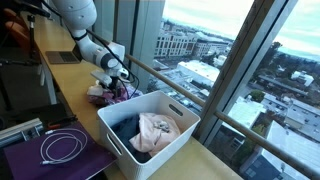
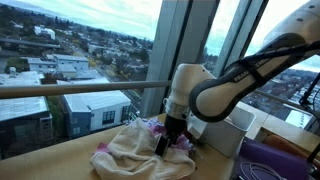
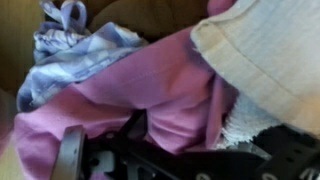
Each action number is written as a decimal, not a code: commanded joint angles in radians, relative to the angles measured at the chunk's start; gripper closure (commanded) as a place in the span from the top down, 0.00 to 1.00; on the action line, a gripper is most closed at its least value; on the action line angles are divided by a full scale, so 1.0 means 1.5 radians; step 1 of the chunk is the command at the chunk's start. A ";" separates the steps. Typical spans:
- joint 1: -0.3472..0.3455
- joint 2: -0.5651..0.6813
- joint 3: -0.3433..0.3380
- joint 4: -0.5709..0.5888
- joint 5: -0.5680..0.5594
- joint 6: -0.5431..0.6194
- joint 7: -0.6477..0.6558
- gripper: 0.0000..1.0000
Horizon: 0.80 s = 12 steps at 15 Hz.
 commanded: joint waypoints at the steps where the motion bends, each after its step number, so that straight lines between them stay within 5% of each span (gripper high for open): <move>1: 0.009 0.069 -0.011 0.052 0.006 0.000 -0.008 1.00; 2: 0.009 0.072 -0.008 0.051 0.010 -0.003 -0.006 1.00; 3: 0.006 0.071 -0.003 0.051 0.016 -0.006 -0.006 0.82; 12: -0.008 -0.074 0.000 -0.055 0.044 -0.016 0.036 0.13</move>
